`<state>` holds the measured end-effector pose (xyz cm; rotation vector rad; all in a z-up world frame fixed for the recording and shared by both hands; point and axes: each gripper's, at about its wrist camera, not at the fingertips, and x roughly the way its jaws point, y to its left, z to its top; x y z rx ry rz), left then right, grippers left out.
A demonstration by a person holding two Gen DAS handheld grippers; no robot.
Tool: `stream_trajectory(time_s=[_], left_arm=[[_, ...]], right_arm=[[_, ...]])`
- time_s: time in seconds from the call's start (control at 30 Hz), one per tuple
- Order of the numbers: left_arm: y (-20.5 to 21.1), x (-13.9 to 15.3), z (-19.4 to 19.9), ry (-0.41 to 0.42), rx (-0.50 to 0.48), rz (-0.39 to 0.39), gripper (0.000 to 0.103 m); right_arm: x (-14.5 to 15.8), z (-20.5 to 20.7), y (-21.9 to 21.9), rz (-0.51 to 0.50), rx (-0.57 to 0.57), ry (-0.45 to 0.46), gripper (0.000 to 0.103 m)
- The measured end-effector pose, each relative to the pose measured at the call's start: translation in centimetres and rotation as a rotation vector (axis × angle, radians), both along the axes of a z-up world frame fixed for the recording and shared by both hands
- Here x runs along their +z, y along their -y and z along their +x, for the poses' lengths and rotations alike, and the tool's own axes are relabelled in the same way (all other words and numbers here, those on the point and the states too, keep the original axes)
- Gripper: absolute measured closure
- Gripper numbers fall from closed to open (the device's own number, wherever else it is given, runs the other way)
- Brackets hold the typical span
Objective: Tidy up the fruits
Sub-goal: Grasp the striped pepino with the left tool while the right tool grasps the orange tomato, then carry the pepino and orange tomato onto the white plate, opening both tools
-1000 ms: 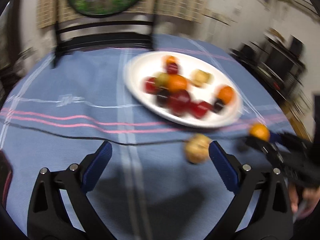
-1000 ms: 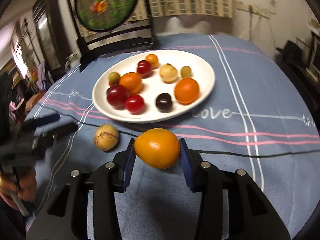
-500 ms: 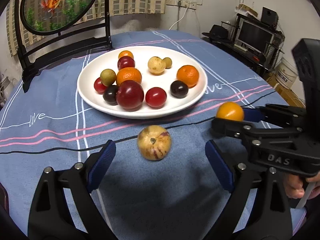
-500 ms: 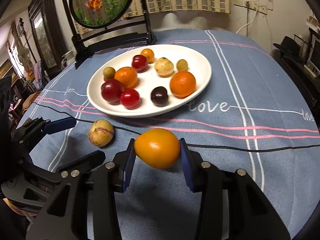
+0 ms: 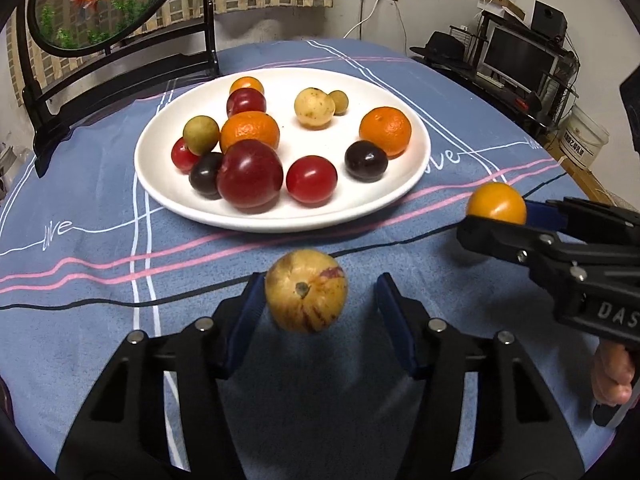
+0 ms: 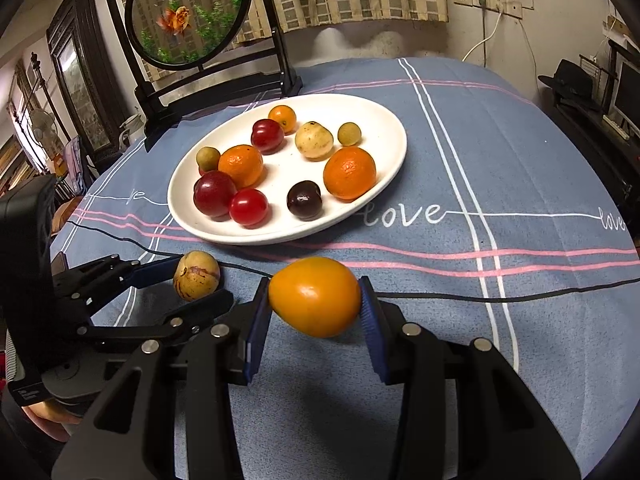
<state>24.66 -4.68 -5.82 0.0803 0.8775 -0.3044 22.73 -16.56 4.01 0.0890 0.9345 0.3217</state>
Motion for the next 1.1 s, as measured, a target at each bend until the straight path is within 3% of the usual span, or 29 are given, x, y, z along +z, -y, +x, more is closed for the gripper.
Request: stream_trajectory(time_s=[0.2,0.37,0.63,1.1], left_arm=[[0.5,-0.2,0.1,0.011,0.004,0.037,0.050],[0.2,-0.2,0.1,0.004,0.027,0.043,0.062],[0.5,-0.1,-0.5,0.020,0.030,0.072,0.063],[-1.2,1.9,-2.7,0.054,0.089,-0.004,0.063]], right_arm=[[0.1,0.0,0.0,0.010,0.006,-0.003,0.060],[-0.1,0.0,0.0,0.006,0.000,-0.008,0.060],[-0.3,0.0,-0.2,0.001,0.008,-0.015,0.060],[-0.7,-0.8,-1.9,-0.018,0.072,-0.004,0.060]])
